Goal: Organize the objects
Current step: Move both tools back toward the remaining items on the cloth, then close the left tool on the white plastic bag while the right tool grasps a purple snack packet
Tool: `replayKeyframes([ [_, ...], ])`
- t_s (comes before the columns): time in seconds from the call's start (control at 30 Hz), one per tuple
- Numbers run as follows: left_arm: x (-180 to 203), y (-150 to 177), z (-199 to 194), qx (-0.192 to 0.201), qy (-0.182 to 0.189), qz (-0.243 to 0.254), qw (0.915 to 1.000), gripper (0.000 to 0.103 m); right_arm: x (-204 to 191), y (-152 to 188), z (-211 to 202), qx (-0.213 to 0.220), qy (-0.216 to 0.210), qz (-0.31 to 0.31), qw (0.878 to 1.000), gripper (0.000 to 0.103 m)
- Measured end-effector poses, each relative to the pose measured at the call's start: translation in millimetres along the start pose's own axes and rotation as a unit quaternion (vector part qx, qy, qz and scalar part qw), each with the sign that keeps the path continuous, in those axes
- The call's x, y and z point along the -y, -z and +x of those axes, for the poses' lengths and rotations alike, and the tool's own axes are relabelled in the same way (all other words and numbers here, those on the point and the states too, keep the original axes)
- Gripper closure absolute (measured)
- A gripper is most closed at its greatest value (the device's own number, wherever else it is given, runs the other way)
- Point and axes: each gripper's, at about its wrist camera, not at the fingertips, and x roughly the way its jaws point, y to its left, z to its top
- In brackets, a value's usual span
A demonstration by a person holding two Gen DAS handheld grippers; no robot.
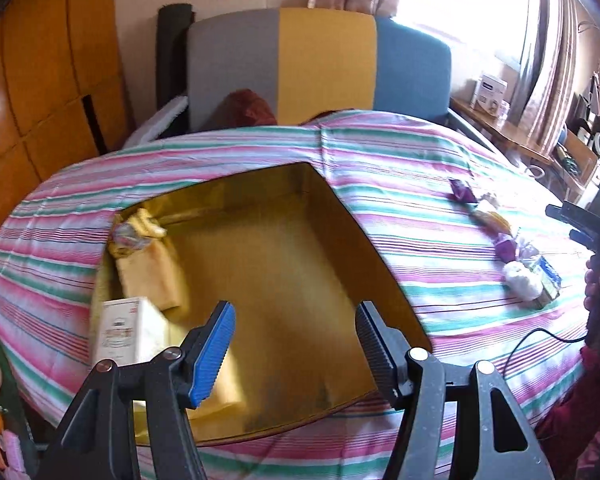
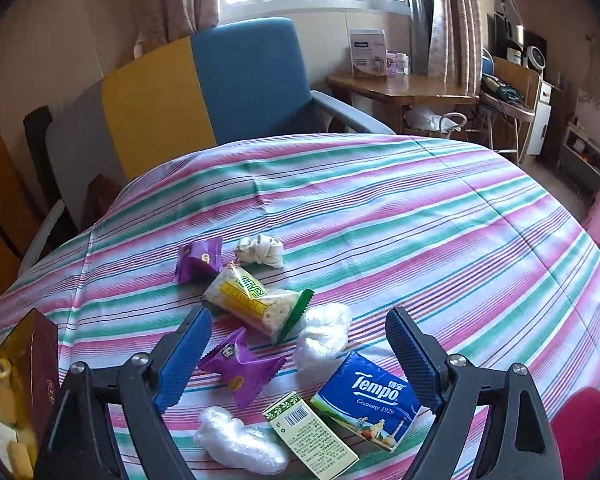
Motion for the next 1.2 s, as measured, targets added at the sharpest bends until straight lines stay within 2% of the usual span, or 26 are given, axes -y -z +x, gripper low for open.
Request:
replayKeyframes([
  [0.13,25,-6,9,-0.008,0.024,0.024,0.9994,0.04,13,2,2,-0.012,0.022,0.028,0.999,0.012],
  [0.33,71,-12,22,-0.026,0.073,0.068,0.9947,0.04,35,3,14,-0.044,0.031,0.077,0.996,0.012],
  [0.47,101,-16,39,-0.054,0.111,0.078,0.9893,0.046,38,3,14,-0.046,0.027,0.087,0.995,0.012],
  [0.6,137,-22,57,-0.075,0.151,0.091,0.9814,0.051,39,2,13,-0.046,0.019,0.092,0.994,0.012],
  [0.77,187,-25,92,-0.135,0.222,0.078,0.9626,0.055,44,2,12,-0.045,0.007,0.106,0.993,0.012],
  [0.93,222,-29,113,-0.149,0.231,0.062,0.9593,0.055,47,1,13,-0.044,-0.004,0.114,0.992,0.012],
  [1.13,245,-34,134,-0.174,0.24,0.015,0.9551,0.045,47,0,16,-0.047,-0.017,0.119,0.992,0.012],
  [1.2,253,-32,144,-0.181,0.228,0.011,0.9567,0.044,46,-1,16,-0.044,-0.021,0.12,0.992,0.012],
])
